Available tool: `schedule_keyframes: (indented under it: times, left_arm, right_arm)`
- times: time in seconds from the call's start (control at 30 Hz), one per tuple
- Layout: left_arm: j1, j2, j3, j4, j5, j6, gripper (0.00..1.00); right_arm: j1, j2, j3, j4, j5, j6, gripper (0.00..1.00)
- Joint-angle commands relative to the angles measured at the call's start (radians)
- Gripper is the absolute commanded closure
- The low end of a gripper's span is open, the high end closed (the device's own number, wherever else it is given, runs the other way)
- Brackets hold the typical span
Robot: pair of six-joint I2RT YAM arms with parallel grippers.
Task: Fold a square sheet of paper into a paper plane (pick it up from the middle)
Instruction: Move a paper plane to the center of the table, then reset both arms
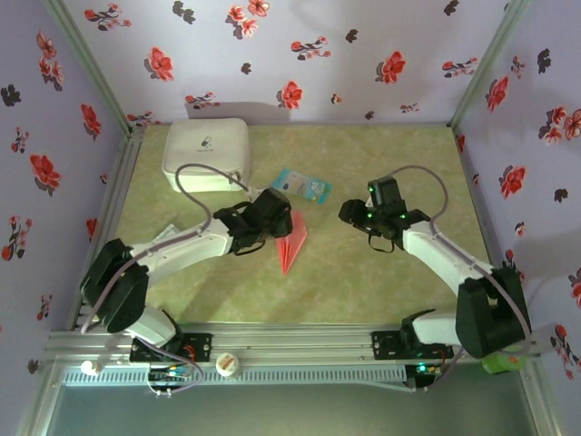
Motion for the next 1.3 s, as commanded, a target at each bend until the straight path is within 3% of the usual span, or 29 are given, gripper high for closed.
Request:
schedule_keyframes:
  times: [0.0,0.17,0.27,0.37,0.53,0.67,0.77,0.8,0.9,0.97,1.0,1.07,1.17,1.27]
  left_arm:
    - [0.058,-0.094,-0.071,0.038,-0.067,0.084,0.42]
    - [0.187,-0.222,-0.177,0.069,-0.101,0.168,0.33]
    - [0.279,-0.275,-0.23,0.079,-0.125,0.23,0.01]
    - [0.366,-0.309,-0.266,0.096,-0.17,0.327,0.0]
    - [0.552,-0.331,-0.315,0.145,-0.221,0.446,0.0]
    - [0.708,-0.315,-0.33,0.193,-0.161,0.566,0.0]
    - [0.765,-0.316,-0.372,0.289,-0.156,0.678,0.0]
    - [0.782,-0.318,-0.404,0.352,-0.14,0.695,0.0]
    - [0.802,-0.327,-0.51,0.568,-0.071,0.733,0.0]
    - [0.803,-0.316,-0.569,0.706,-0.045,0.753,0.0]
    - [0.804,-0.3,-0.589,0.765,-0.038,0.764,0.0]
    - [0.804,-0.262,-0.615,0.858,-0.004,0.794,0.0]
    - [0.805,-0.173,-0.629,0.991,0.07,0.813,0.0]
    - [0.804,-0.11,-0.584,0.985,0.13,0.887,0.0]
  right_arm:
    - [-0.013,-0.084,0.038,-0.092,0.268,-0.114,0.44]
    - [-0.025,-0.178,-0.02,-0.014,0.628,-0.247,0.22]
    - [-0.046,-0.186,-0.109,0.164,0.764,-0.347,0.01]
    - [-0.092,-0.115,-0.179,0.349,0.788,-0.433,0.01]
    - [-0.136,0.085,-0.16,0.501,0.724,-0.527,0.01]
    - [-0.159,0.21,-0.16,0.635,0.617,-0.616,0.01]
    - [-0.166,0.285,-0.247,0.908,0.616,-0.692,0.01]
    - [-0.192,0.263,-0.222,0.81,0.571,-0.658,0.01]
    - [-0.309,0.236,-0.31,0.941,0.317,-0.596,0.01]
    - [-0.374,0.315,-0.429,1.255,0.226,-0.543,0.01]
    - [-0.395,0.309,-0.456,1.298,0.203,-0.527,0.0]
    - [-0.396,0.262,-0.42,1.148,0.21,-0.527,0.01]
    - [-0.366,0.287,-0.408,1.162,0.254,-0.557,0.01]
    - [-0.348,0.286,-0.413,1.178,0.303,-0.566,0.01]
